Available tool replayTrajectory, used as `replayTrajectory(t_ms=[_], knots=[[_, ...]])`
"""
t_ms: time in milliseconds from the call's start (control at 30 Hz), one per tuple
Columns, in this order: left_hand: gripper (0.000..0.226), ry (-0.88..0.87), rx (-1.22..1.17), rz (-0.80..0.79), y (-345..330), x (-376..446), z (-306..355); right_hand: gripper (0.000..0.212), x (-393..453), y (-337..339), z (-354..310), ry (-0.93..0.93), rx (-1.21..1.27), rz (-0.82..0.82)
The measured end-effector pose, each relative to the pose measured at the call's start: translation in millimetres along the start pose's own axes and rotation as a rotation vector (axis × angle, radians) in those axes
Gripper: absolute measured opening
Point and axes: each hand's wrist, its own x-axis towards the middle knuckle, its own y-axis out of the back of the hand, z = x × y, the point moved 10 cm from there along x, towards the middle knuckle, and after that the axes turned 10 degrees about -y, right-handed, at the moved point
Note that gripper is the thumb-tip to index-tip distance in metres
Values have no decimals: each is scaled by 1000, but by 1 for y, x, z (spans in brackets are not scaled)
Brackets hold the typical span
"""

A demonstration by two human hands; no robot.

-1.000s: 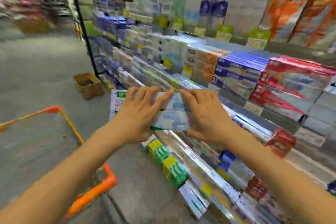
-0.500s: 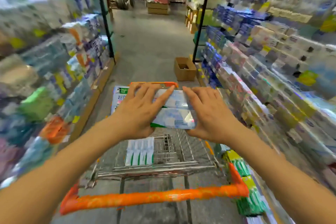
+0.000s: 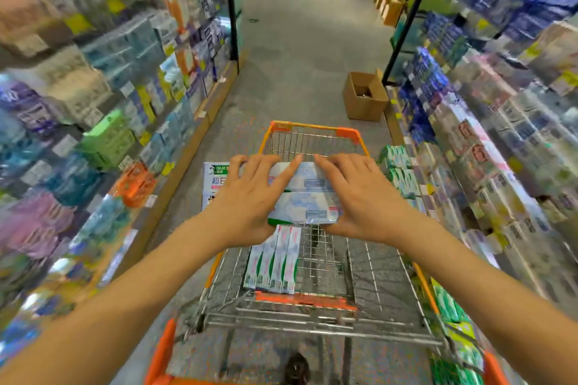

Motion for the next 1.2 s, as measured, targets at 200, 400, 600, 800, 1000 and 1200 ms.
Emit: replayTrajectory(t_ms=[200,400,600,800,1000,1200], knots=[[112,2,15,-59,-44,35,-3,95,32,-22,55,-91,367,-241],[120,-10,-70,-184,-130,47,26,67,71,-109,91,-245,654,-669],[124,177,-229,-233,-233,50,32,66,72,-247,114,-422,756,-890],[119,550,-383,-375,-336,32,23,30,-4,-352,175,-1438,1453,-270],[112,819,-550,-488,-387,38,48,82,-13,-435,77,-1505,2195,-279],[89,842,-1126,-355,-399,33,46,52,-25,-456,93,-1526,2045,-329]])
